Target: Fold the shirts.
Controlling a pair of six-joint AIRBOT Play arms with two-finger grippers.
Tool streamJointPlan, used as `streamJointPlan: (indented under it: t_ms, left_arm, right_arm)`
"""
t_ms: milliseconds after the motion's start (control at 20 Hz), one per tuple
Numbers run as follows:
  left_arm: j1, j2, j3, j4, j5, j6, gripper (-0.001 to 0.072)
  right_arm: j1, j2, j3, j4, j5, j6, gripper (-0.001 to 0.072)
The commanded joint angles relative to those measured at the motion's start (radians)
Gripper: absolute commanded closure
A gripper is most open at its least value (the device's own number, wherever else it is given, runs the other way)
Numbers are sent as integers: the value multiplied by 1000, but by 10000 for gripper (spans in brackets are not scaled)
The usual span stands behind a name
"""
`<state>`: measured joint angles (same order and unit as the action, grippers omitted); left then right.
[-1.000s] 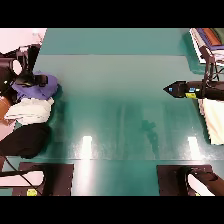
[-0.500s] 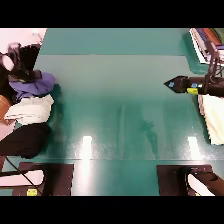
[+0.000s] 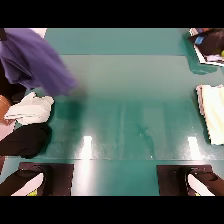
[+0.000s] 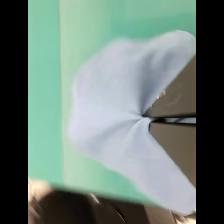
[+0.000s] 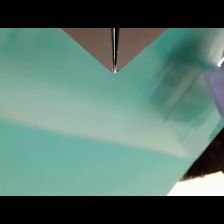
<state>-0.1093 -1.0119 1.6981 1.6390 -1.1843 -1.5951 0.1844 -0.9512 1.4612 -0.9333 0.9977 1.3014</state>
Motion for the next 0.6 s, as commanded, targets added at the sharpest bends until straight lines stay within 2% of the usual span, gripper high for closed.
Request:
streamJointPlan:
  t_ms: [0,200,300,350,400,450,550]
  left_arm:
    - [-244,47,12,-5,-92,-35,688]
    - [-557,-95,-28,-46,-67,-56,686]
    - [-668,-205,-28,-142,16,-15,683]
    - [-701,-256,-28,-190,85,35,539]
    - [-720,-303,-28,-215,155,55,228]
    - [-721,-332,-27,-213,188,55,192]
    - [-652,-348,-27,-186,151,24,192]
  right_arm:
    - [1,0,119,-77,18,-1,698]
    - [1,6,155,-89,29,-1,698]
    - [1,15,155,-89,39,-1,698]
    - [1,21,155,-89,45,0,698]
    - [1,27,155,-89,50,-1,698]
    - [1,36,155,-89,60,-1,698]
    - [1,53,155,-90,71,0,698]
